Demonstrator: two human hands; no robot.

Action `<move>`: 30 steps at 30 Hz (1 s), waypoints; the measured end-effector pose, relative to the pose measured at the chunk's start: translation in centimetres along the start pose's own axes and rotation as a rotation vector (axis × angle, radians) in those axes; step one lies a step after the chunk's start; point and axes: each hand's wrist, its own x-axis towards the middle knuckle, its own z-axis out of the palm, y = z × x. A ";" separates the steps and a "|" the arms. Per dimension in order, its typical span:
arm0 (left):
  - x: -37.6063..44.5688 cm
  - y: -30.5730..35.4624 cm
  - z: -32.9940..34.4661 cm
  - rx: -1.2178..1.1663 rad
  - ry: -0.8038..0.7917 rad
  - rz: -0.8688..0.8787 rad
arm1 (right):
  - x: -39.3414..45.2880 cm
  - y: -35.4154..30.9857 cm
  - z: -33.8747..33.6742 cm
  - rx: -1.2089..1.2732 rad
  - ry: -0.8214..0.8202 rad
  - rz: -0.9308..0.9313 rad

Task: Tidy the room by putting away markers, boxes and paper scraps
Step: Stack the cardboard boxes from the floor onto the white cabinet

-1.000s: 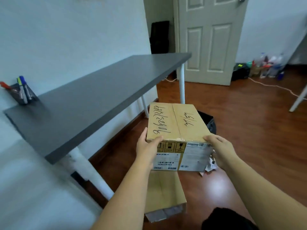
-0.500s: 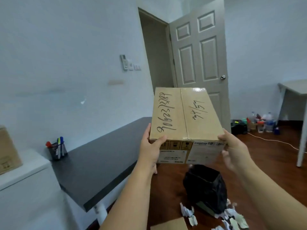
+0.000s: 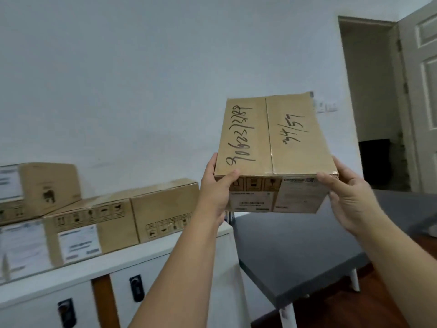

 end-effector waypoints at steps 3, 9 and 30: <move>0.4 1.7 -6.0 0.040 0.114 0.024 | 1.6 3.1 5.7 0.020 -0.116 0.019; 0.0 5.1 -16.8 0.120 0.327 0.053 | 3.9 9.1 17.1 0.075 -0.257 0.069; 1.3 9.3 -34.1 0.582 0.654 0.224 | 6.5 19.1 38.0 -0.004 -0.359 0.075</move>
